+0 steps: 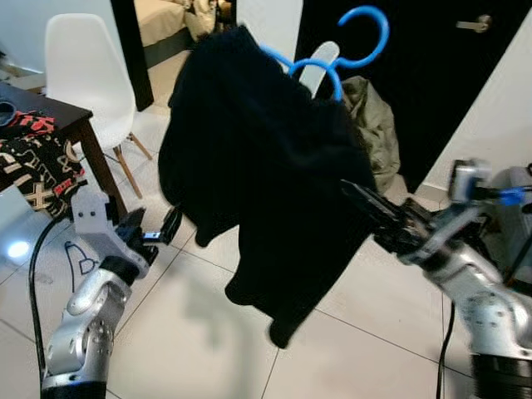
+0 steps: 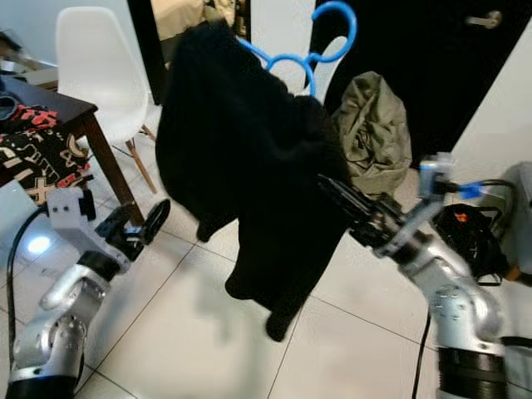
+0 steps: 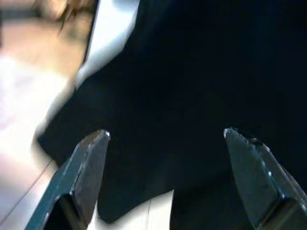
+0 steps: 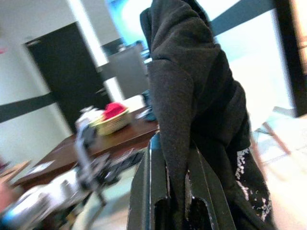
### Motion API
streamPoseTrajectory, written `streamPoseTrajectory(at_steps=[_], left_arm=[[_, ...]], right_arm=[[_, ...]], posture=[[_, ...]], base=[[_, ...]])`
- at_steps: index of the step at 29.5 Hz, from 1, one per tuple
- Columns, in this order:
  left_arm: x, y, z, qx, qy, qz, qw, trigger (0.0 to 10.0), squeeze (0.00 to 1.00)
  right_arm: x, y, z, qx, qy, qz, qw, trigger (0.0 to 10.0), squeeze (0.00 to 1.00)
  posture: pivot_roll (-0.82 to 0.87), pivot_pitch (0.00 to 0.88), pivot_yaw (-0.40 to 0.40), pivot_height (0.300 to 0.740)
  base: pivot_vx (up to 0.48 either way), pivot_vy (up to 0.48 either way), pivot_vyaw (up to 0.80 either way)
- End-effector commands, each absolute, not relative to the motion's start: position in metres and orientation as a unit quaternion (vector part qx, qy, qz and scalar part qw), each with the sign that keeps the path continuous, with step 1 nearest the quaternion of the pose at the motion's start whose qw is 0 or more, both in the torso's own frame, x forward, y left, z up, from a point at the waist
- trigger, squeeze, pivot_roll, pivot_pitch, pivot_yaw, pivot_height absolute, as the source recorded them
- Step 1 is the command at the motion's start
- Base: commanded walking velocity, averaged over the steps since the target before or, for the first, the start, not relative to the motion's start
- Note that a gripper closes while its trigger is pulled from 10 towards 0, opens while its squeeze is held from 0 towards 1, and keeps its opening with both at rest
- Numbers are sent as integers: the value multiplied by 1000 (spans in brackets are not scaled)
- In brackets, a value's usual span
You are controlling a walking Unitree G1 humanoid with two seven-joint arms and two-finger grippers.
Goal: Hang hanger
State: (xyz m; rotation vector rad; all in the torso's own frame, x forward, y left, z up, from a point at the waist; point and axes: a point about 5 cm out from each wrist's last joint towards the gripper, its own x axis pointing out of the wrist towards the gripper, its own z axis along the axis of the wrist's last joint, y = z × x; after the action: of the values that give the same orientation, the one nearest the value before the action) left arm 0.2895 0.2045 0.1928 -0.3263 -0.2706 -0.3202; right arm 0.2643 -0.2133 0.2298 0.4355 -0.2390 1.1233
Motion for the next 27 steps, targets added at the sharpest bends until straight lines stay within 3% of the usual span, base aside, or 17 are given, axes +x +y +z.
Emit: streamPoseTrajectory(at_steps=[1,10,14,21,27], left_arm=[[284,207,225,-154,-188,-204,948,10000,0],[275,211,258,-130,-236,-262,927,10000,0],[258,233,288,-101,-278,-310,904,10000,0],[243,245,297,-75,-273,-359,889,10000,0],[228,249,304,-77,-265,-417,866,10000,0]], right_arm=[[247,-214,240,194,-132,591,772,10000,0],[240,-222,234,185,-104,602,770,10000,0],[233,-244,251,181,-120,596,773,10000,0],[225,-259,264,172,-128,602,769,10000,0],[215,-267,280,168,-139,627,747,10000,0]], posture=[[35,47,-63,740],[33,44,-57,740],[24,43,-49,740],[23,44,-48,740],[16,45,-48,740]], base=[[0,0,0],[0,0,0],[0,0,0],[0,0,0],[0,0,0]])
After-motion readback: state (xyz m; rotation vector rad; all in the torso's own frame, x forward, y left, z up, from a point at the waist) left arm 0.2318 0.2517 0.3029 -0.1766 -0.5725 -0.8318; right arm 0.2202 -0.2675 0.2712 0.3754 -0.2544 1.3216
